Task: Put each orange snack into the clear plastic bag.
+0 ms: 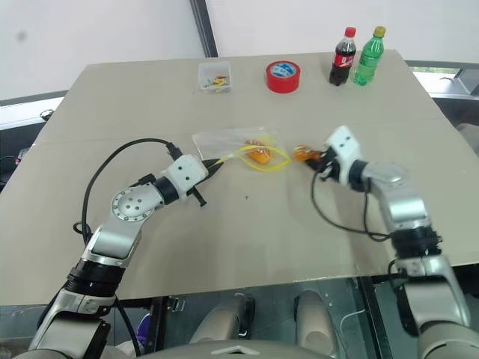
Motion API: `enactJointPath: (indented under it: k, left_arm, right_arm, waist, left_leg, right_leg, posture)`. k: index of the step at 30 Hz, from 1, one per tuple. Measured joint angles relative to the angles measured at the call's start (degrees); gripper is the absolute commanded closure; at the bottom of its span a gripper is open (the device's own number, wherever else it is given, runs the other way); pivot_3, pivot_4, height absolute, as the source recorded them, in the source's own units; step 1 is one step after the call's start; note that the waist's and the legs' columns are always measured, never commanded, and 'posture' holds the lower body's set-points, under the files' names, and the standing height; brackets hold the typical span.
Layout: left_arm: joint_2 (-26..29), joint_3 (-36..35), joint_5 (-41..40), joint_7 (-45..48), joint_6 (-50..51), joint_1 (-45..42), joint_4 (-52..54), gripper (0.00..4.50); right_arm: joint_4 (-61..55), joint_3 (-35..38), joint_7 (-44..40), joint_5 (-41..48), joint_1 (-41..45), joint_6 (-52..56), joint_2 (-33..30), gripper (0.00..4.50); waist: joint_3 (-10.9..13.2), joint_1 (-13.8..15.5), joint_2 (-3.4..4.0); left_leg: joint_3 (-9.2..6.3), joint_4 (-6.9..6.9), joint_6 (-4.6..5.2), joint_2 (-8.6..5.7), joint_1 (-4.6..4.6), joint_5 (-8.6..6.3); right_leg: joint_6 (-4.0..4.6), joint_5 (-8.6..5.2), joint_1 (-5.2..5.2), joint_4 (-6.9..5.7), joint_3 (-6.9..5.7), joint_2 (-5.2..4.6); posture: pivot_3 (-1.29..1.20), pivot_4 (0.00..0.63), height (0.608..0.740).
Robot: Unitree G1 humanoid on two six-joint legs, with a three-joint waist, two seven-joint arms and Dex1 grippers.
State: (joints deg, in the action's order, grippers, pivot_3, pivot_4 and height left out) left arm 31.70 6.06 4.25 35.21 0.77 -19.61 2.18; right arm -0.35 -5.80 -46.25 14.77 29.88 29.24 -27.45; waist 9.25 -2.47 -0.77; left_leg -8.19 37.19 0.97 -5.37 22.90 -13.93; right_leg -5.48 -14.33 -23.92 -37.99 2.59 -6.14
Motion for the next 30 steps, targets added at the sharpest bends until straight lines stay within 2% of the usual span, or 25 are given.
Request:
enactJointPath:
  k: [3,6,9,15,23,30]
  left_arm:
    - [0.08,0.01,-0.02,0.18,-0.35,0.24,0.75,4.50]
    - [0.80,-0.08,-0.04,1.02,-1.77,1.40,1.51,4.50]
    - [2.07,0.75,0.04,2.65,-5.20,3.99,1.91,4.50]
    - [2.37,0.89,0.03,3.40,-6.24,4.83,3.12,4.50]
    - [1.78,0.86,-0.10,3.65,-5.24,4.91,4.04,4.50]
    - [2.14,1.43,0.07,5.03,-6.69,5.70,4.03,4.50]
  right_arm:
    - [-10.46,-2.68,7.31,2.00,-1.18,10.86,7.24,3.62]
    - [-10.53,-2.81,12.62,1.35,0.00,14.08,11.80,3.62]
    - [-5.73,-3.56,17.94,0.18,1.24,14.72,16.77,3.62]
    - [-0.16,-4.58,19.27,-2.68,1.64,13.36,16.67,3.62]
    - [0.48,-6.79,17.45,-5.20,1.77,9.51,15.33,3.62]
    - [8.36,-6.64,16.07,-3.28,5.92,6.93,23.64,3.62]
  waist:
    - [0.00,0.30,0.00]
    - [-0.01,0.48,-0.01]
    - [0.00,0.53,0.00]
    - [0.00,0.31,0.00]
    - [0.00,0.05,0.00]
    - [-0.01,-0.03,0.01]
  left_leg:
    - [-0.02,0.05,0.01,-0.04,-0.01,0.00]
    - [-0.04,0.08,-0.01,-0.07,-0.02,0.00]
    - [-0.06,0.02,-0.02,-0.06,-0.02,0.01]
    - [-0.05,0.01,-0.02,-0.07,-0.02,0.01]
    - [-0.03,0.00,-0.02,-0.05,-0.03,0.01]
    - [-0.03,-0.03,-0.02,-0.01,-0.06,0.01]
  right_leg:
    - [0.01,0.01,0.04,-0.03,-0.01,-0.02]
    - [0.01,0.01,0.08,0.00,-0.03,-0.03]
    - [0.02,0.01,0.04,0.02,-0.06,-0.03]
    - [0.01,0.01,0.03,0.01,-0.05,-0.03]
    - [0.01,0.01,0.02,0.00,-0.04,-0.01]
    - [0.02,0.01,0.02,0.00,-0.04,0.03]
  posture:
    - [0.00,0.150,0.740]
    - [0.00,0.150,0.740]
    - [0.00,0.150,0.740]
    - [0.00,0.150,0.740]
    - [0.00,0.150,0.740]
    - [0.00,0.150,0.740]
